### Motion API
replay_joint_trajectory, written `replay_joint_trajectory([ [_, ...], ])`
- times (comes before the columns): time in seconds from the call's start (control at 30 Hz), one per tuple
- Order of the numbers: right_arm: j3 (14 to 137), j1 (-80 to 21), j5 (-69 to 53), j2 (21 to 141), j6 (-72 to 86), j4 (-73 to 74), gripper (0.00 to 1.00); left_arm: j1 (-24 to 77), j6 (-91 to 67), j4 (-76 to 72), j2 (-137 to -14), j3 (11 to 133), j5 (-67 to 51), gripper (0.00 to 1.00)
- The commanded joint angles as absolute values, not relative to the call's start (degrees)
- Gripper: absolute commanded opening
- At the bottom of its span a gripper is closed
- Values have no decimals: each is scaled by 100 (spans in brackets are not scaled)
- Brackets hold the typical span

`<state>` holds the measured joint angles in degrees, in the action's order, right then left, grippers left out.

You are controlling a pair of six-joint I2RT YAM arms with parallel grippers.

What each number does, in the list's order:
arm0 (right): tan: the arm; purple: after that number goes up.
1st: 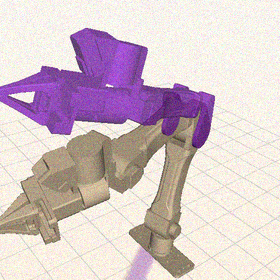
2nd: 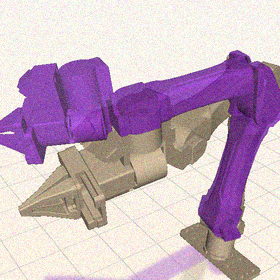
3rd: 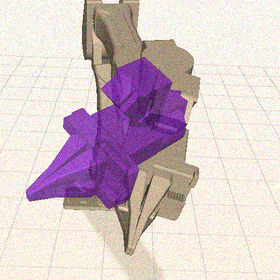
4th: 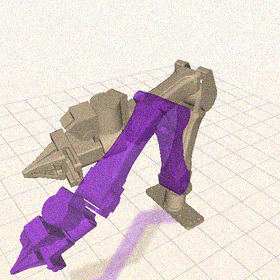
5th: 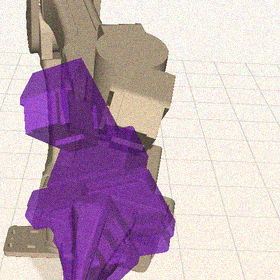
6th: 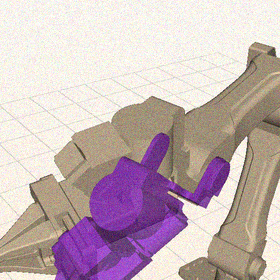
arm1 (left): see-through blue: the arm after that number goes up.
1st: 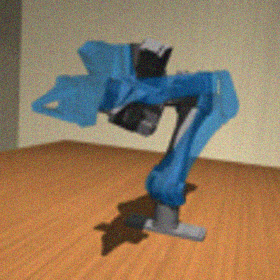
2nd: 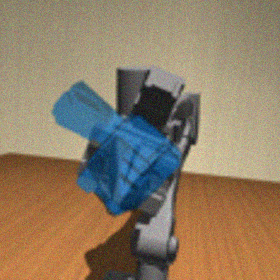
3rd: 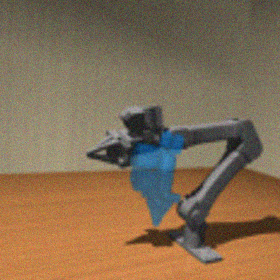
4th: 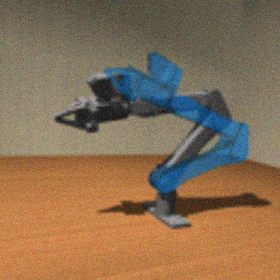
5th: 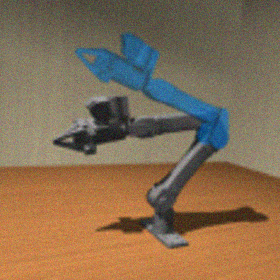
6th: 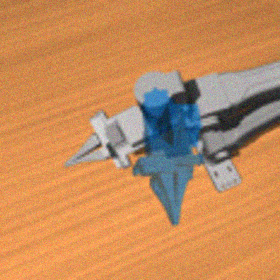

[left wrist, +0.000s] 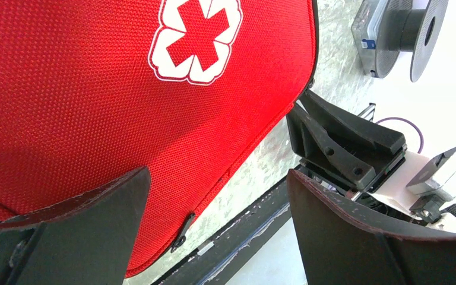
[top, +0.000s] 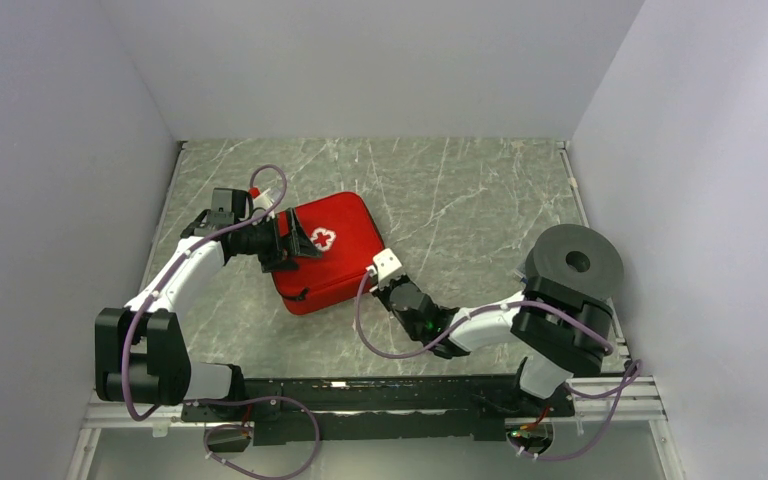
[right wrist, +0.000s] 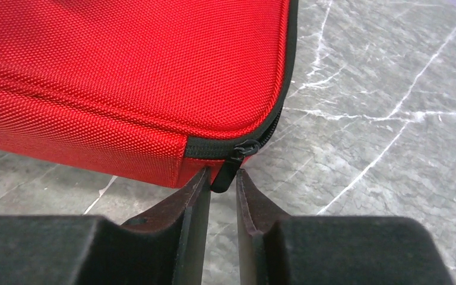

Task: Organize the medicine kit
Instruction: Zip the medicine box at the center of the board.

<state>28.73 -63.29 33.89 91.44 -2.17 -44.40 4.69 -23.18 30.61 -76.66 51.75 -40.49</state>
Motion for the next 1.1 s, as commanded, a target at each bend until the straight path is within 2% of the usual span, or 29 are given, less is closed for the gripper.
replay_joint_trajectory([
  [0.0, 3180, -6291, 3987, 9268, -430, -4765, 17, 454, -2197, 3032, -7616, 5106, -4160, 92],
  [0.1, 3245, -6293, 3974, 9326, -573, -4746, 2, 453, -2189, 3036, -7614, 5106, -4162, 92],
  [0.13, 3253, -6293, 3961, 9341, -615, -4743, 0, 449, -2189, 3045, -7612, 5106, -4161, 92],
  [0.47, 2636, -6169, 3403, 8740, -762, -5095, 0, 451, -2182, 3042, -7585, 5107, -4166, 92],
  [0.7, 1946, -5617, 1792, 7909, -201, -5145, 0, 454, -2172, 3020, -7560, 5115, -4252, 92],
  [1.07, 1872, -5422, -210, 7222, 402, -4367, 0, 508, -2207, 2693, -7179, 4994, -4776, 92],
])
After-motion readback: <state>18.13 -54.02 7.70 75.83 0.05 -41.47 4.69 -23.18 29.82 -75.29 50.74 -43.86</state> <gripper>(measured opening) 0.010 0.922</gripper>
